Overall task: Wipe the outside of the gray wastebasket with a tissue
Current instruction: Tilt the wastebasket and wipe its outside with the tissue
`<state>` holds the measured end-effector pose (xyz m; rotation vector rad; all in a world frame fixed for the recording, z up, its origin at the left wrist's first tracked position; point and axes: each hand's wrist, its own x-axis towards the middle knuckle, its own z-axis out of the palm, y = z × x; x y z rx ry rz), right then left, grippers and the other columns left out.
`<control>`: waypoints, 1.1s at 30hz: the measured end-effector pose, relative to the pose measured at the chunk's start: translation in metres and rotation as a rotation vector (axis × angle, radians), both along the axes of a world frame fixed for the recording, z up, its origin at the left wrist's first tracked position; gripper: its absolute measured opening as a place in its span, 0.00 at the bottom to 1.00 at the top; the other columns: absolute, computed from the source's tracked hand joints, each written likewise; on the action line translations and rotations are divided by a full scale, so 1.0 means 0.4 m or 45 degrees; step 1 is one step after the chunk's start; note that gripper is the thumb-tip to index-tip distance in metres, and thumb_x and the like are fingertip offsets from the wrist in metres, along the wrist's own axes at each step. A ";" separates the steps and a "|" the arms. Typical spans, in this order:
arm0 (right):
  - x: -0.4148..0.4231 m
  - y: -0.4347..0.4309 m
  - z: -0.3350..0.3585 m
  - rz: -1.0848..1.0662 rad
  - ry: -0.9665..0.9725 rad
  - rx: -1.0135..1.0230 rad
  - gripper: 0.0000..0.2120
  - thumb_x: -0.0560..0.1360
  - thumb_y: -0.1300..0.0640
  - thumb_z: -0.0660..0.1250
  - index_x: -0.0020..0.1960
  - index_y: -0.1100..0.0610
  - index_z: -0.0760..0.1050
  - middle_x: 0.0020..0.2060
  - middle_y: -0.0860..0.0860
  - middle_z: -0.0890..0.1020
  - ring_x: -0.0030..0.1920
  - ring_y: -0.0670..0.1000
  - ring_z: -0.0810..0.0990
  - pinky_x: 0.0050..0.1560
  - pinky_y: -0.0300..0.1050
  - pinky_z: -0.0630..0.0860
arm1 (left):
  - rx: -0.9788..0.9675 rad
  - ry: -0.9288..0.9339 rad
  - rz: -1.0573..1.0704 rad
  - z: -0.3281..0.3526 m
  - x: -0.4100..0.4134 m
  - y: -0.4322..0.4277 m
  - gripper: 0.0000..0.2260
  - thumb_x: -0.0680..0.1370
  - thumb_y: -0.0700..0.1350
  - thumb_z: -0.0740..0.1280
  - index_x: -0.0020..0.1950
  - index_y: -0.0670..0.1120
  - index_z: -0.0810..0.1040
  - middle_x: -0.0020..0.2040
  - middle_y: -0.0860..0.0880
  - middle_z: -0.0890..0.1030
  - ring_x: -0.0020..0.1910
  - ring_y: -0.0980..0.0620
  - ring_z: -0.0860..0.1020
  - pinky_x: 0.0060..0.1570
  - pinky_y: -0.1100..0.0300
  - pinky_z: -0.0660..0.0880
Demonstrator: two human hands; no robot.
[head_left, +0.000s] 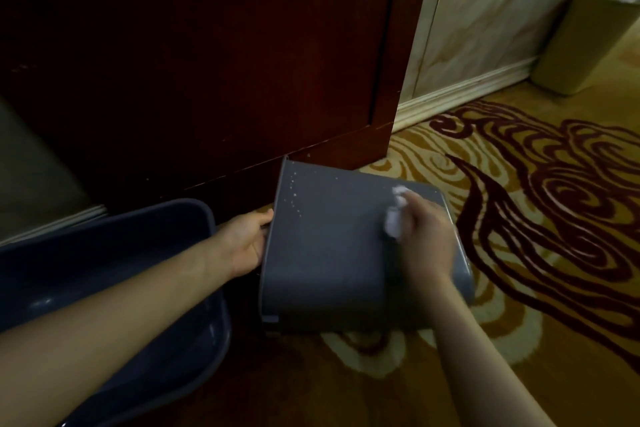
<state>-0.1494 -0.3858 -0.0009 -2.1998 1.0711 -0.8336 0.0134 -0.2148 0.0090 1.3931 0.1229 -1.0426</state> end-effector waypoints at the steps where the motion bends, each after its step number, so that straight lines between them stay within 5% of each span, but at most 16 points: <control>1: 0.041 0.038 0.008 0.145 -0.023 -0.043 0.14 0.77 0.56 0.59 0.61 0.50 0.73 0.57 0.52 0.78 0.57 0.50 0.77 0.58 0.43 0.72 | -0.006 0.014 0.007 0.000 -0.001 0.001 0.13 0.80 0.44 0.56 0.60 0.45 0.76 0.45 0.44 0.82 0.44 0.47 0.82 0.36 0.52 0.78; 6: 0.242 0.187 -0.009 0.718 0.217 -0.218 0.18 0.79 0.59 0.59 0.68 0.55 0.69 0.68 0.51 0.72 0.70 0.49 0.64 0.65 0.40 0.65 | -0.112 0.076 0.056 0.002 -0.005 0.006 0.14 0.80 0.44 0.56 0.62 0.43 0.75 0.50 0.42 0.82 0.48 0.46 0.80 0.44 0.52 0.76; 10: 0.274 0.185 -0.045 0.796 0.381 -0.385 0.21 0.80 0.58 0.57 0.72 0.57 0.63 0.71 0.51 0.68 0.73 0.49 0.59 0.71 0.40 0.57 | -0.160 0.055 0.095 -0.011 -0.012 0.005 0.16 0.81 0.43 0.55 0.66 0.43 0.72 0.60 0.40 0.78 0.57 0.44 0.76 0.56 0.50 0.72; 12: 0.271 0.176 -0.048 0.792 0.366 -0.370 0.20 0.80 0.57 0.57 0.72 0.58 0.64 0.71 0.51 0.68 0.73 0.50 0.59 0.71 0.43 0.59 | -0.170 0.026 0.105 -0.016 -0.013 0.005 0.14 0.81 0.42 0.55 0.64 0.43 0.74 0.58 0.42 0.79 0.54 0.46 0.78 0.54 0.51 0.73; 18: 0.287 0.068 -0.056 0.643 0.611 -0.270 0.24 0.81 0.58 0.54 0.76 0.56 0.54 0.76 0.50 0.56 0.75 0.50 0.52 0.73 0.42 0.54 | -0.107 0.019 0.017 -0.024 -0.003 0.006 0.11 0.81 0.44 0.55 0.55 0.47 0.77 0.51 0.44 0.81 0.49 0.47 0.79 0.43 0.52 0.75; 23: 0.182 -0.069 -0.054 0.275 0.459 -0.092 0.21 0.81 0.56 0.54 0.73 0.56 0.62 0.73 0.51 0.65 0.73 0.50 0.60 0.69 0.43 0.58 | -0.098 0.027 -0.049 -0.028 0.006 0.015 0.12 0.81 0.45 0.56 0.59 0.46 0.77 0.51 0.44 0.83 0.51 0.46 0.80 0.45 0.51 0.76; 29: 0.069 -0.182 -0.063 0.052 0.649 -0.100 0.20 0.80 0.54 0.54 0.71 0.58 0.64 0.71 0.54 0.69 0.71 0.54 0.65 0.70 0.50 0.63 | -0.094 0.052 -0.111 -0.011 0.015 0.012 0.12 0.79 0.46 0.58 0.57 0.47 0.78 0.43 0.44 0.86 0.43 0.47 0.84 0.36 0.53 0.81; 33: 0.010 -0.200 -0.056 -0.134 0.538 0.092 0.17 0.80 0.55 0.55 0.66 0.57 0.70 0.57 0.59 0.79 0.58 0.59 0.76 0.58 0.55 0.74 | -0.032 0.003 -0.123 0.008 0.022 -0.019 0.12 0.79 0.48 0.58 0.57 0.47 0.77 0.47 0.44 0.84 0.46 0.47 0.82 0.40 0.52 0.77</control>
